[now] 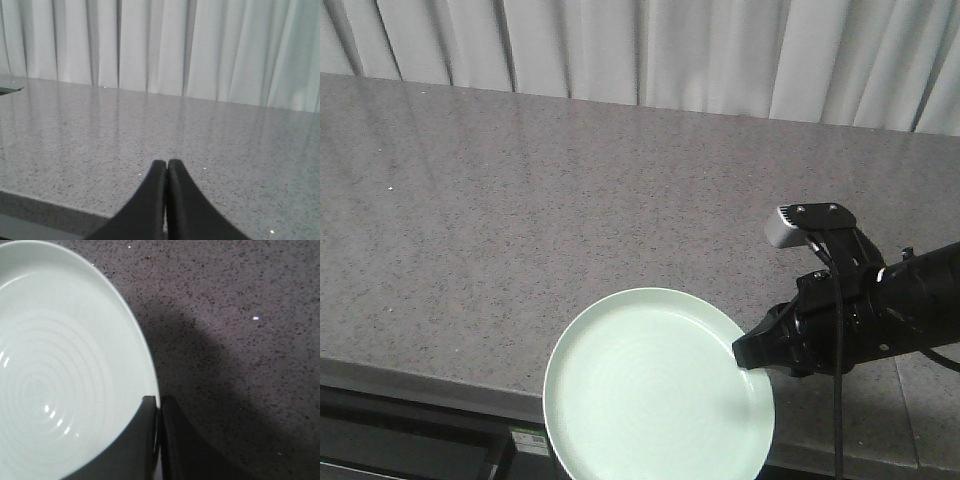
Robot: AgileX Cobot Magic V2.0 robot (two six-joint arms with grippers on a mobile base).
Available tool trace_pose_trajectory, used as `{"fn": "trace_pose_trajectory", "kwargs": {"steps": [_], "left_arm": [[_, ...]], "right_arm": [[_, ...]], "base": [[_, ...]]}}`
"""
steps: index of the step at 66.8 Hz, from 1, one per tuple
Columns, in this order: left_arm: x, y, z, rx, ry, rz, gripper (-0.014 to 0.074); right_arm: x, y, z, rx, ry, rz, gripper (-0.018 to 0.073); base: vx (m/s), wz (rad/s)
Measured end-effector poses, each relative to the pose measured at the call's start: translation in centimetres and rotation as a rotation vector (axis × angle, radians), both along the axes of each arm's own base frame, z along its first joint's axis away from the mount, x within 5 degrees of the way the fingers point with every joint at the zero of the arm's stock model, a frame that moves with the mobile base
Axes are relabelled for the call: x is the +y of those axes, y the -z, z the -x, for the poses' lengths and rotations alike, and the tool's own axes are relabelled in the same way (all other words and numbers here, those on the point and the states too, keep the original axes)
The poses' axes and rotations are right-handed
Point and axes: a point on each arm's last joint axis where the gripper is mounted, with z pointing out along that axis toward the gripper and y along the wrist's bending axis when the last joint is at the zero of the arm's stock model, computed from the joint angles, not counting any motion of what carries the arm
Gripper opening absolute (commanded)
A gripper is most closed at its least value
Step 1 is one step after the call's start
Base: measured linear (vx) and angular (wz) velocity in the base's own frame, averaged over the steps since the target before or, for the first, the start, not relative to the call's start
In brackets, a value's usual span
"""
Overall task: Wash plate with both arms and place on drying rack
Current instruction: 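Hold the plate in the right gripper while the base backs away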
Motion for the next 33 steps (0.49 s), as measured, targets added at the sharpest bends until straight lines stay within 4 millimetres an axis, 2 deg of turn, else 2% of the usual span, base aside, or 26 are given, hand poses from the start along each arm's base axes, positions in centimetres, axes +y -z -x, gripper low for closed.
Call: {"fn": "trace_pose_trajectory", "kwargs": {"steps": [14,33], "left_arm": [[0.0,0.0,0.0,0.0,0.0,0.0,-0.0006],[0.0,0.0,0.0,0.0,0.0,0.0,-0.0006]], "right_arm": [[0.0,0.0,0.0,0.0,0.0,0.0,-0.0001],[0.0,0.0,0.0,0.0,0.0,0.0,-0.0001]], "base": [[-0.03,0.25],[-0.03,0.39]]}}
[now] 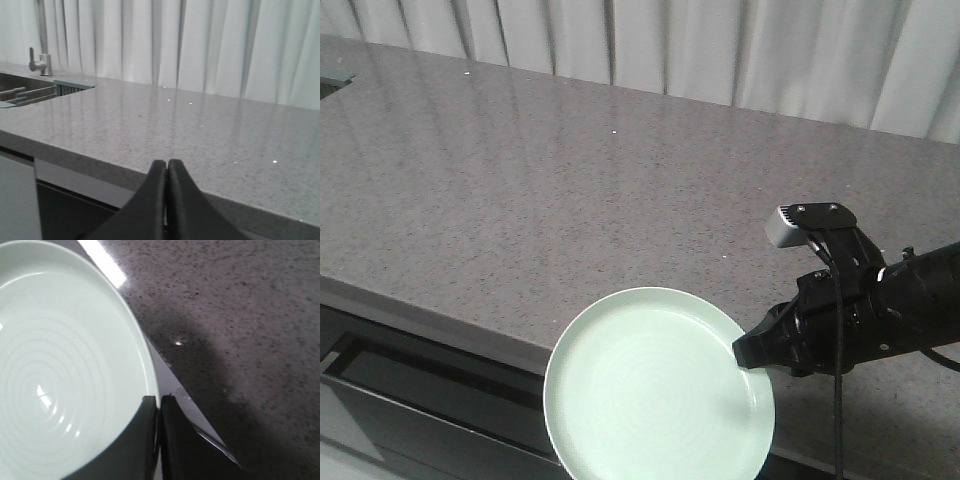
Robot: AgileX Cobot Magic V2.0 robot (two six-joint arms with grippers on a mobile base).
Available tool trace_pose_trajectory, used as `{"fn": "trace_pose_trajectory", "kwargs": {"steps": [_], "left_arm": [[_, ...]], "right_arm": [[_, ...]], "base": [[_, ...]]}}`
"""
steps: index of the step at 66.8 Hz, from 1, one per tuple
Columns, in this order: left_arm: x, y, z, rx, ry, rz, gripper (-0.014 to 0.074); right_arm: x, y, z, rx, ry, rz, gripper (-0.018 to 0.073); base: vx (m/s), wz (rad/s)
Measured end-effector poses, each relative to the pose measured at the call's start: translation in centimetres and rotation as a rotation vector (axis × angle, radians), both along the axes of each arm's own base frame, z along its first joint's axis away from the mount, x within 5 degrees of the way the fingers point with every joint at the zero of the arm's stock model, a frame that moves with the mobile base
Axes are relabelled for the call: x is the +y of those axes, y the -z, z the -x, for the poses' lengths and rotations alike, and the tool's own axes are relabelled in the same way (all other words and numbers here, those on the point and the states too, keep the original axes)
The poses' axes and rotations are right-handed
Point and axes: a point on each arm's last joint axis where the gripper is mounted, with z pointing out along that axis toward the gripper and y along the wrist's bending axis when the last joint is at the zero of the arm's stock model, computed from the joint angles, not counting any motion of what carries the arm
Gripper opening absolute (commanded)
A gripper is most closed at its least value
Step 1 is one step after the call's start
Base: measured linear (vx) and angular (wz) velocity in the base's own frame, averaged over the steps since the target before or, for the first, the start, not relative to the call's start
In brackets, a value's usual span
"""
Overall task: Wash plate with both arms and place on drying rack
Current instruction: 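Hold the plate in the right gripper while the base backs away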
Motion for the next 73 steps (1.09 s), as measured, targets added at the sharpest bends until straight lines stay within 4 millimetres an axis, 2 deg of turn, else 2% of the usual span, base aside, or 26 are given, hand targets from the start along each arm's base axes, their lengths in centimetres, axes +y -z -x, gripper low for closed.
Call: {"fn": "trace_pose_trajectory", "kwargs": {"steps": [73], "left_arm": [[0.0,0.0,0.0,0.0,0.0,0.0,-0.0006]], "right_arm": [[0.0,0.0,0.0,0.0,0.0,0.0,-0.0001]], "base": [[-0.06,0.44]]}}
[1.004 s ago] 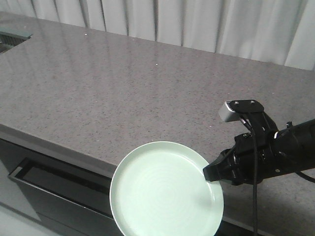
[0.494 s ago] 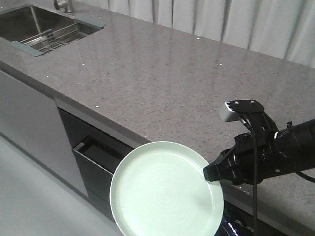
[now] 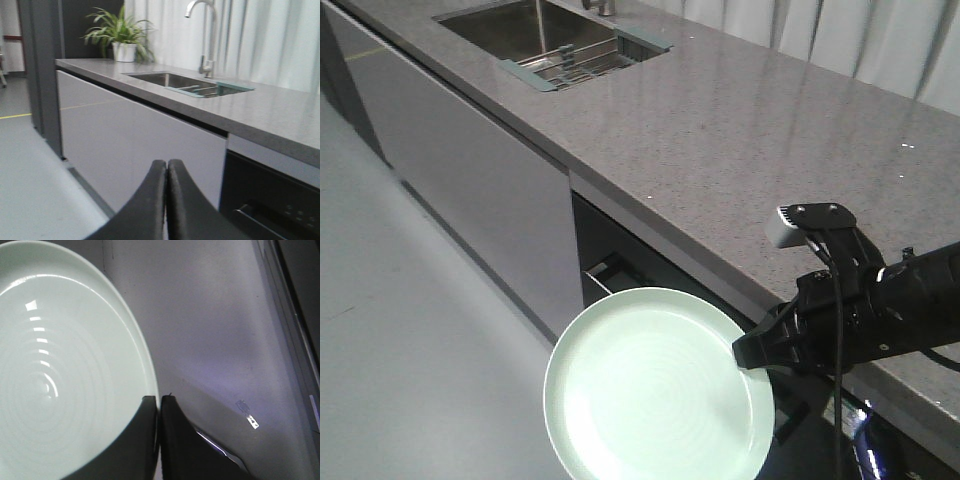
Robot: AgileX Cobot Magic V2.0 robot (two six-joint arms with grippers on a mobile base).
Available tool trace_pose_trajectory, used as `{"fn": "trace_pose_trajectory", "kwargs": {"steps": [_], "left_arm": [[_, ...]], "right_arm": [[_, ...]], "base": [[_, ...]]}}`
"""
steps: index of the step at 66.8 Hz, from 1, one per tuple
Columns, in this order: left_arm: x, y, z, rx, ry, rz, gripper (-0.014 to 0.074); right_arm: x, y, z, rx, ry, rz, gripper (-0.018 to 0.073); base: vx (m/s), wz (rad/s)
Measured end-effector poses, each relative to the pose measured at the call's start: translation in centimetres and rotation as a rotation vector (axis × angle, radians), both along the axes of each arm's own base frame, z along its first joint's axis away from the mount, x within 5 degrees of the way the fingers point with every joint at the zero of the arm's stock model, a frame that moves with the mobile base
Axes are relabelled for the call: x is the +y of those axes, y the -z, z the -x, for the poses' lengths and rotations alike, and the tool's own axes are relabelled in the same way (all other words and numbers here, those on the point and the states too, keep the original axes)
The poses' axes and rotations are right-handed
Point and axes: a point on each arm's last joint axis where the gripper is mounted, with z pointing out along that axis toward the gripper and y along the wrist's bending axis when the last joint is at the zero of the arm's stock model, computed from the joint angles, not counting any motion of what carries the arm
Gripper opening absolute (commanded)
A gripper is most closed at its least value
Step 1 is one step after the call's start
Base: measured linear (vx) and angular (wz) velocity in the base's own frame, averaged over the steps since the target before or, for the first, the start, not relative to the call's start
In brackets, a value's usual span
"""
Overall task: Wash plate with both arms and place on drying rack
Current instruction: 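Hold the plate in the right gripper while the base backs away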
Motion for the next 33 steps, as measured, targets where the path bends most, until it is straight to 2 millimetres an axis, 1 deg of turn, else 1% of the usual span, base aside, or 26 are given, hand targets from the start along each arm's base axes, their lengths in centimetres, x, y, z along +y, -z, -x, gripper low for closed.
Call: {"fn": "trace_pose_trajectory", "kwargs": {"steps": [33], "left_arm": [[0.0,0.0,0.0,0.0,0.0,0.0,-0.0006]], "right_arm": [[0.0,0.0,0.0,0.0,0.0,0.0,-0.0001]], "base": [[-0.08,0.44]]}}
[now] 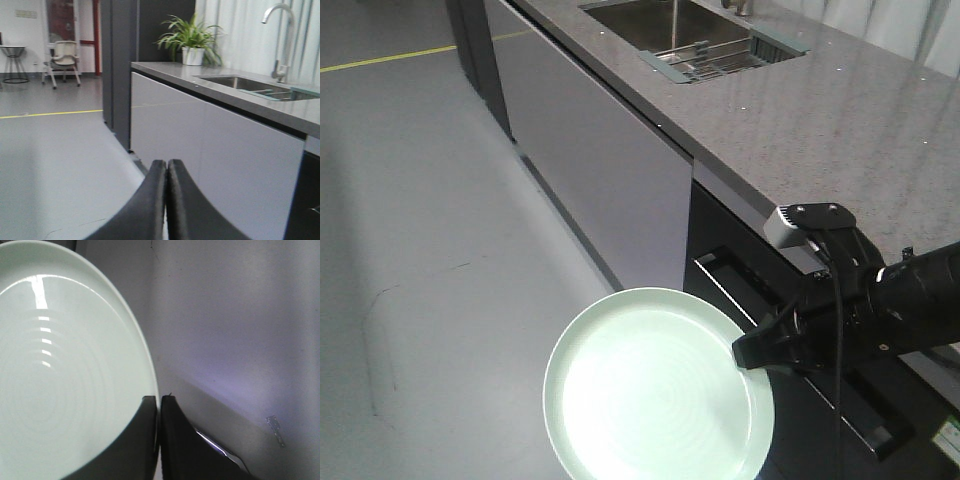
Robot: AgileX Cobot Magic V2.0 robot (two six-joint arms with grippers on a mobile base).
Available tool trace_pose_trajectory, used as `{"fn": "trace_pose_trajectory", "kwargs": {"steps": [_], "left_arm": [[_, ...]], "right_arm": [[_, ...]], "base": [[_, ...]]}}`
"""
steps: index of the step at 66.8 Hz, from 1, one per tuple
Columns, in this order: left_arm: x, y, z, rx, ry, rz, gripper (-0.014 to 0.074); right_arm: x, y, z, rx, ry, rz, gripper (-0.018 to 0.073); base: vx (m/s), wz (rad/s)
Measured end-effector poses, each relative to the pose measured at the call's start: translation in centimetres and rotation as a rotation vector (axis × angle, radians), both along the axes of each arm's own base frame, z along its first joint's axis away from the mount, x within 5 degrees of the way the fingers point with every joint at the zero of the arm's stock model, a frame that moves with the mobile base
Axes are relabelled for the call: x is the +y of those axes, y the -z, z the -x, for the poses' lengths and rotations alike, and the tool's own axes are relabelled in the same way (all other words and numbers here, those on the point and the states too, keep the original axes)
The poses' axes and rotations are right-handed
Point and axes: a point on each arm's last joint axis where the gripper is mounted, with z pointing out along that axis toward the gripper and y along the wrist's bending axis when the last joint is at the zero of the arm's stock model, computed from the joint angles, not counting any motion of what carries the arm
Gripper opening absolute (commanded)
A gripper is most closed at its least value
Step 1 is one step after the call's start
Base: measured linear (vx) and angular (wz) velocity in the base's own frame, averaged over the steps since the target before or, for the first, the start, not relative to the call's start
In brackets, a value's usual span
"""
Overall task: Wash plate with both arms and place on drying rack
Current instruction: 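Hold the plate in the right gripper while the base backs away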
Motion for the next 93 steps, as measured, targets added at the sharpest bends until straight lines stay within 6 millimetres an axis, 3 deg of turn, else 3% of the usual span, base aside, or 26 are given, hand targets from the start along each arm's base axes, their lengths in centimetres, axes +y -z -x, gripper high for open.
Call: {"fn": "trace_pose_trajectory", "kwargs": {"steps": [93], "left_arm": [[0.0,0.0,0.0,0.0,0.0,0.0,-0.0006]], "right_arm": [[0.0,0.0,0.0,0.0,0.0,0.0,-0.0001]], "base": [[-0.04,0.41]]}}
